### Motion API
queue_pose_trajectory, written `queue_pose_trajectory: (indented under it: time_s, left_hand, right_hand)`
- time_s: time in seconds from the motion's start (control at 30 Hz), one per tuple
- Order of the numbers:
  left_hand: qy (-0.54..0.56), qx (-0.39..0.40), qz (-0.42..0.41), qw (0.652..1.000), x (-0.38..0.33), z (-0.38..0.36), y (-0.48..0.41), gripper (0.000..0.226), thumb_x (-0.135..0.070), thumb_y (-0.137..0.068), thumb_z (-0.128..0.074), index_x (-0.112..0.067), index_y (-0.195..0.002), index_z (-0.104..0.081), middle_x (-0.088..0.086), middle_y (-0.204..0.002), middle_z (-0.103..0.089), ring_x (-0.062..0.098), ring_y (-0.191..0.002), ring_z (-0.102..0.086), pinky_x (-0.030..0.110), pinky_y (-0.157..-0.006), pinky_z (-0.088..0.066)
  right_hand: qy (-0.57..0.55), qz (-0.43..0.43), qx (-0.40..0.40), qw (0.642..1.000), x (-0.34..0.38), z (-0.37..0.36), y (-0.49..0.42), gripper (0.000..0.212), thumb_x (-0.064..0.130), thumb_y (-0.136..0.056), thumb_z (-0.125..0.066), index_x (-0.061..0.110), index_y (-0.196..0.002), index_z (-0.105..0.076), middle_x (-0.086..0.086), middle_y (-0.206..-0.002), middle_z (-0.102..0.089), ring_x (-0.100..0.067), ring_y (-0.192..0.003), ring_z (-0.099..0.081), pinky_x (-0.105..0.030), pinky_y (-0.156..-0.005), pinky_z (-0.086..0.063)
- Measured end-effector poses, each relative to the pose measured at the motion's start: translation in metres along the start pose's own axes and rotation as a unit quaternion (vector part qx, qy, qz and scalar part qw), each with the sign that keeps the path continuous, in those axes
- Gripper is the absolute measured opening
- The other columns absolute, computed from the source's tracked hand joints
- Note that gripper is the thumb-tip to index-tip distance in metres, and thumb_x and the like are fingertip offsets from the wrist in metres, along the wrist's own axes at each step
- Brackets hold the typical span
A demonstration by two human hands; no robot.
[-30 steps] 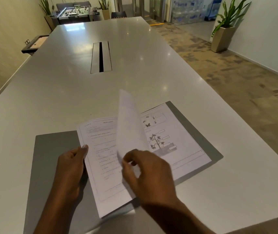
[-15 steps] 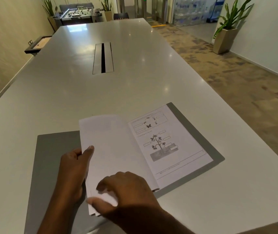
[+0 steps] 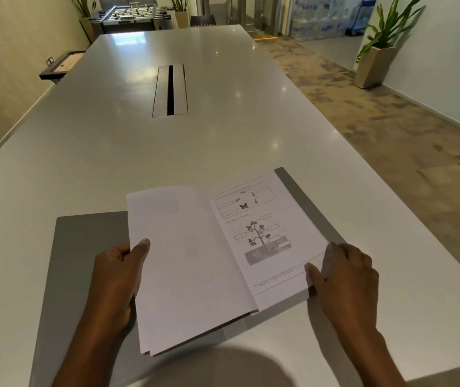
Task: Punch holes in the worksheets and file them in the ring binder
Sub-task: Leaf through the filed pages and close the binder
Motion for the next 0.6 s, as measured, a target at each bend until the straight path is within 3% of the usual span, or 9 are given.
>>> queue_pose_trajectory:
  time_s: [0.07,0.13,0.33,0.53,0.6]
  left_hand:
    - [0.004,-0.006,0.013,1.000,0.004,-0.001,0.000,0.022,-0.023,-0.100,-0.068,-0.004,-0.107,-0.077,0.016,-0.098,-0.080,0.032,-0.090,-0.078,0.046,-0.088,-0.061]
    - [0.018,-0.005,0.027,0.999,0.006,-0.002,0.001,0.022,-0.024,-0.099,-0.070,-0.005,-0.109,-0.077,0.016,-0.102,-0.080,0.033,-0.094,-0.077,0.050,-0.094,-0.059]
    - [0.003,-0.006,0.027,1.000,0.004,-0.003,0.003,0.021,-0.022,-0.100,-0.067,-0.003,-0.105,-0.075,0.013,-0.092,-0.078,0.026,-0.080,-0.075,0.039,-0.079,-0.060]
    - [-0.004,-0.006,0.025,1.000,0.004,-0.001,0.001,0.023,-0.024,-0.101,-0.066,-0.006,-0.112,-0.075,0.012,-0.101,-0.081,0.032,-0.091,-0.078,0.042,-0.084,-0.061]
    - [-0.004,-0.004,0.023,1.000,0.004,-0.001,0.001,0.023,-0.024,-0.102,-0.066,-0.006,-0.113,-0.075,0.012,-0.102,-0.081,0.031,-0.091,-0.078,0.041,-0.083,-0.061]
  right_hand:
    - [-0.016,-0.009,0.022,1.000,-0.004,-0.006,0.002,0.049,0.036,-0.089,-0.075,0.008,-0.126,-0.061,-0.015,-0.127,-0.063,-0.034,-0.115,-0.055,-0.045,-0.092,-0.049]
    - [-0.053,-0.022,0.045,0.997,-0.005,-0.009,0.002,0.050,0.033,-0.089,-0.077,0.006,-0.127,-0.060,-0.016,-0.124,-0.062,-0.034,-0.115,-0.054,-0.043,-0.092,-0.050]
    - [-0.194,-0.061,0.031,0.979,-0.015,-0.010,-0.008,0.037,0.008,-0.089,-0.077,0.003,-0.124,-0.065,-0.015,-0.113,-0.065,-0.034,-0.106,-0.061,-0.036,-0.087,-0.048]
    - [-0.256,-0.064,-0.007,0.964,-0.021,0.004,-0.009,0.013,0.004,-0.091,-0.074,0.008,-0.104,-0.073,0.008,-0.080,-0.065,-0.003,-0.071,-0.060,-0.016,-0.066,-0.042]
    - [-0.254,-0.058,-0.023,0.965,-0.021,0.007,-0.009,0.007,0.007,-0.091,-0.076,0.011,-0.096,-0.074,0.015,-0.073,-0.062,0.003,-0.070,-0.058,-0.020,-0.065,-0.043]
Point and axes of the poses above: each hand's wrist, its own y-axis away from the middle knuckle, its own z-axis out of the back of the hand, x = y × z, the point moved 2 cm from there along -y, towards the middle knuckle
